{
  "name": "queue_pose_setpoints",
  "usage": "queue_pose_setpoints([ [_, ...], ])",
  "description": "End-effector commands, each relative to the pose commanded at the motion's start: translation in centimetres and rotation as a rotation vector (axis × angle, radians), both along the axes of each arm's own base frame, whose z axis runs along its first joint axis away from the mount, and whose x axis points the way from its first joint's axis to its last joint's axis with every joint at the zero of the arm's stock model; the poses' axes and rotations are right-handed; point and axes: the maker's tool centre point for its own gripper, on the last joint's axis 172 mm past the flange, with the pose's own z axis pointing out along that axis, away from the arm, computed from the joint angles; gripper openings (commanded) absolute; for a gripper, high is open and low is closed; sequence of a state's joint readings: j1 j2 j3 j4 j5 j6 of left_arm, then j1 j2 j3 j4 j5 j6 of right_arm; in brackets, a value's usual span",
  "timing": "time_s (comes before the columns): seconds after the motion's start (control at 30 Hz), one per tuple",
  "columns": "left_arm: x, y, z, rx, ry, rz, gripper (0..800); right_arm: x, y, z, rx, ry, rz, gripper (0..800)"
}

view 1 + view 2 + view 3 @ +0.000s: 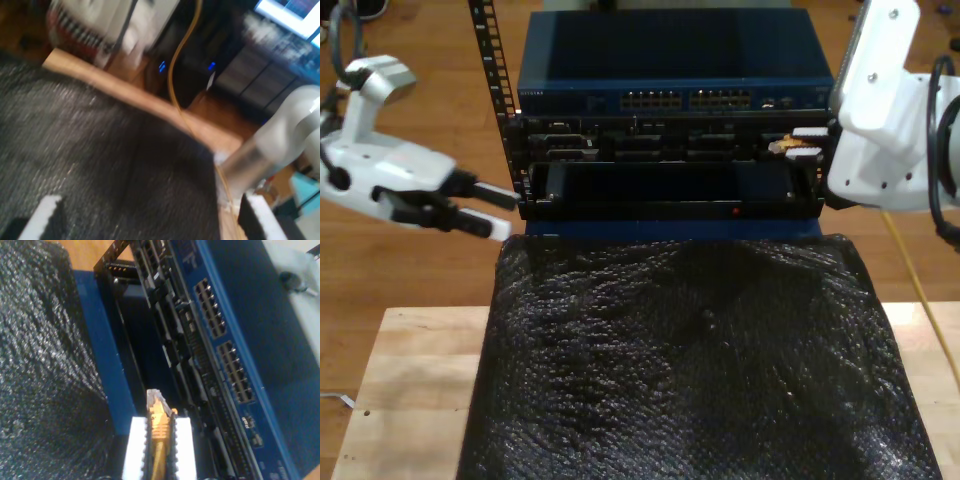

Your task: Grab the cable and plug it in

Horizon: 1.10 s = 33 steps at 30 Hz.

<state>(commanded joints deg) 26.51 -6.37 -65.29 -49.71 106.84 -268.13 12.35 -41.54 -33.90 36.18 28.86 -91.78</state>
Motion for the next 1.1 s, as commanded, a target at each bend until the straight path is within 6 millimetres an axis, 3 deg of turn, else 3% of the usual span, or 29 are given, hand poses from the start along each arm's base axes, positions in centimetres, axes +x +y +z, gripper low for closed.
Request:
queue_pose_setpoints([
  [0.13, -0.3, 2.3, -1.3, 0.119, -0.047, -0.018, 797, 0.0, -0.2, -0.9, -0.005, 0.015, -0.004, 0],
  [0.37, -2.8, 6.1, -3.4, 0.301, -0.089, -0.121, 797, 0.1, -0.7, -1.7, -0.024, 0.025, -0.008, 0],
  [0.8, -7.3, 17.2, -6.7, 0.477, -0.155, -0.212, 798, 0.4, -1.3, -3.2, -0.033, 0.056, -0.021, 0],
  [0.93, -9.4, 19.8, -7.6, 0.479, -0.191, -0.251, 798, 0.3, -1.3, -3.6, -0.034, 0.062, -0.021, 0],
  [1.1, -13.6, 22.0, -9.9, 0.445, -0.195, -0.295, 798, 0.2, -1.4, -4.1, -0.041, 0.069, -0.02, 0],
])
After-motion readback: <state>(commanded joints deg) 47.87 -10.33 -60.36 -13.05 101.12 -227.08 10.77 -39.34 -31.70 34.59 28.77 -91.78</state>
